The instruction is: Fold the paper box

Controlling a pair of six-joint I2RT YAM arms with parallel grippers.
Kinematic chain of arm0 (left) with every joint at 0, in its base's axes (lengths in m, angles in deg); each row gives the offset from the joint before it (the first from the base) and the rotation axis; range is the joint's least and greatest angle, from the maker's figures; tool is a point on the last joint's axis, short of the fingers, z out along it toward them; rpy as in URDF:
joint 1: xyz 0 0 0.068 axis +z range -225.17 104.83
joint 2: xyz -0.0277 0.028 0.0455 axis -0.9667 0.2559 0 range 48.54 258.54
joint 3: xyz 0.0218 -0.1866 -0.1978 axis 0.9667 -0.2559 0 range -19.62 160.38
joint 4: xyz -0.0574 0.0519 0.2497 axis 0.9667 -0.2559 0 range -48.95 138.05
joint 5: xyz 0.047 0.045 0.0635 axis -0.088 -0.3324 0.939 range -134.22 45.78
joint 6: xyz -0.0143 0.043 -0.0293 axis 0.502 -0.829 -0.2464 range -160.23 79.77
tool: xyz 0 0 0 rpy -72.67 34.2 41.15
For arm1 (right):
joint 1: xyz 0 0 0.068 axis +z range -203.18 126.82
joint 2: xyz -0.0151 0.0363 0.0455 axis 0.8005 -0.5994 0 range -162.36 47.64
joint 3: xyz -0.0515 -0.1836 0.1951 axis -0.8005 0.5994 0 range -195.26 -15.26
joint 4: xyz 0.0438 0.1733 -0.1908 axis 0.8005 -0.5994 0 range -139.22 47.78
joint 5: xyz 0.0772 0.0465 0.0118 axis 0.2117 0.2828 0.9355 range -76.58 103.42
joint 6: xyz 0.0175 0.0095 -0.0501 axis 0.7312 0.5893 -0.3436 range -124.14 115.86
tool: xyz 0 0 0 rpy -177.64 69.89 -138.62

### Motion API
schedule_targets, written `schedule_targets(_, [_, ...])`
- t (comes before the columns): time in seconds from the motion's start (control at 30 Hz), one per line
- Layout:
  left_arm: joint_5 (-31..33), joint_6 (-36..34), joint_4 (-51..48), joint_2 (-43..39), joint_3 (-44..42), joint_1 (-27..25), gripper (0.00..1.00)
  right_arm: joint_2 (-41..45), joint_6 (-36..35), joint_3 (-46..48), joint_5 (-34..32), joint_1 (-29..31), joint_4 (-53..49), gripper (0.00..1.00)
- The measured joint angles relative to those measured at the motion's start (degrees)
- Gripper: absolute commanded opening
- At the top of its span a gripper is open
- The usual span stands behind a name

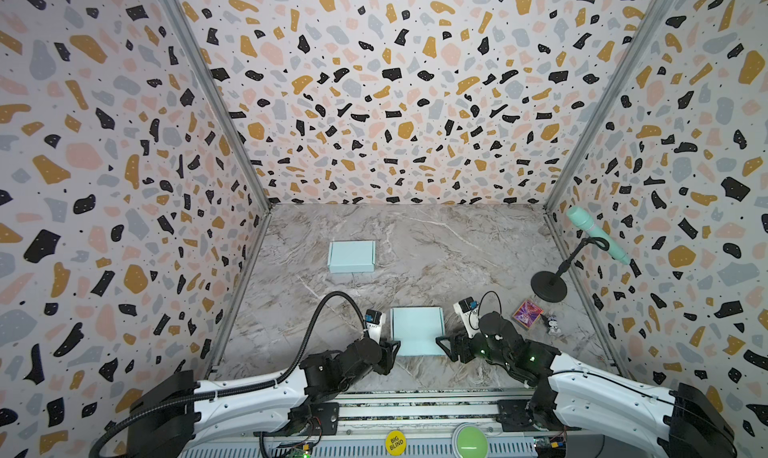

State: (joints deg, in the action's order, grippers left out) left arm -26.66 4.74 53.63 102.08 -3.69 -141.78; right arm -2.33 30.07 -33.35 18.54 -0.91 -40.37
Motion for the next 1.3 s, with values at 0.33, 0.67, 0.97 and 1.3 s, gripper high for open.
schedule_targets(0.33, [0.1, 2.0, 2.0, 2.2, 0.0, -0.7, 0.53, -3.4, 2.9, 0.6, -0.5, 2.3, 1.6, 0.74])
schedule_targets(0.67, [0.0, 4.0, 4.7, 3.4, -1.4, -1.2, 0.55, -3.7, 4.5, 2.1, -0.8, 3.5, 2.9, 0.74])
schedule_targets(0.97, [-0.1, 5.0, 7.2, 4.7, -3.1, -1.8, 0.56, -4.5, 5.6, 2.8, -0.9, 4.5, 4.4, 0.74])
schedule_targets(1.3, [-0.3, 6.7, 11.7, 9.0, -3.3, -3.5, 0.55, -6.8, 6.1, 2.9, -0.8, 5.4, 6.7, 0.74])
